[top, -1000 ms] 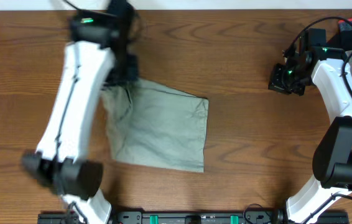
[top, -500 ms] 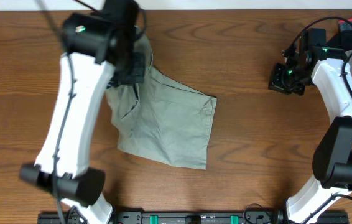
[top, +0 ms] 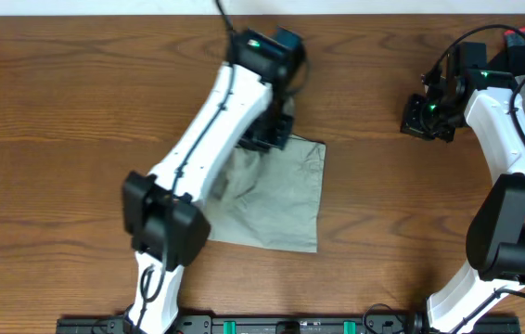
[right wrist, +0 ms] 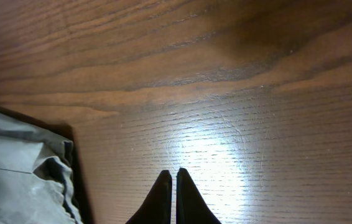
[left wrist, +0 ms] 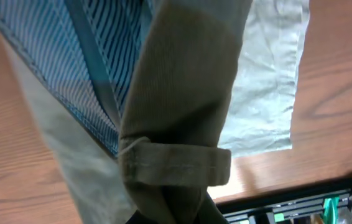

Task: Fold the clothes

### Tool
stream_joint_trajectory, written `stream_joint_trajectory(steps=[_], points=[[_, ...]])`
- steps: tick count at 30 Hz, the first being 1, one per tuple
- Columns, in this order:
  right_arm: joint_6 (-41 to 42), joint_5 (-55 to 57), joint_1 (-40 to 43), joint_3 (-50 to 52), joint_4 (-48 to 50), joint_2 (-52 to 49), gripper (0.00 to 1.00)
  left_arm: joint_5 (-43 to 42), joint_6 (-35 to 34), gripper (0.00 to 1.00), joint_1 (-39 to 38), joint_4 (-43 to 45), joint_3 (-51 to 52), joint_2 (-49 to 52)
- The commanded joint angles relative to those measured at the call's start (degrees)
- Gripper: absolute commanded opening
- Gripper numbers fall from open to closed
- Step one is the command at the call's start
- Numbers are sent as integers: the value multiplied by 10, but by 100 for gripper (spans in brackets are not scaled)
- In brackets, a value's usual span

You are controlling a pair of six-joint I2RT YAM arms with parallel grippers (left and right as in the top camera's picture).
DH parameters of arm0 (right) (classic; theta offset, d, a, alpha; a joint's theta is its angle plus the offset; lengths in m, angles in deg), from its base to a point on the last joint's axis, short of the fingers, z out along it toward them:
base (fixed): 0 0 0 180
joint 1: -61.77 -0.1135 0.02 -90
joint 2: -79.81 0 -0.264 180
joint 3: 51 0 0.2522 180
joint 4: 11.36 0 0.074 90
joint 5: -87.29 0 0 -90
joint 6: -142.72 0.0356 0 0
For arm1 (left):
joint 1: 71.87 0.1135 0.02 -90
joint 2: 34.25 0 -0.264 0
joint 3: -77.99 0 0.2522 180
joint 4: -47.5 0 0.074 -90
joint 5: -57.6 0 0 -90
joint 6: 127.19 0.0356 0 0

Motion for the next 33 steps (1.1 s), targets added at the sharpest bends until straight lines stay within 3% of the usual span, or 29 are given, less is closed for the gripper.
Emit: stream_joint_trajectory(steps=[1, 2, 3, 9, 16, 22, 25, 30, 33], points=[[4, 2, 0, 2, 3, 6, 4, -20, -25, 9, -29, -10, 2, 17], [4, 2, 0, 2, 3, 6, 4, -19, -25, 22, -37, -12, 2, 21], [4, 2, 0, 2, 4, 6, 5, -19, -25, 26, -44, -12, 2, 24], [4, 2, 0, 2, 3, 6, 4, -20, -25, 44, -79, -8, 2, 25], [-1, -2, -6, 2, 3, 6, 5, 22, -20, 43, -77, -33, 1, 23], [-145, -149, -52, 2, 5, 6, 5, 82, -21, 43, -20, -40, 1, 18], [-167, -165, -97, 2, -6, 6, 7, 81, -25, 43, 31, -35, 1, 19], [-188, -155, -180, 3, -1, 0, 8, 5, -24, 42, 113, -13, 18, 20], [-178, -134, -219, 6, 11, -14, 8, -119, 16, 32, 148, -7, 63, 20]])
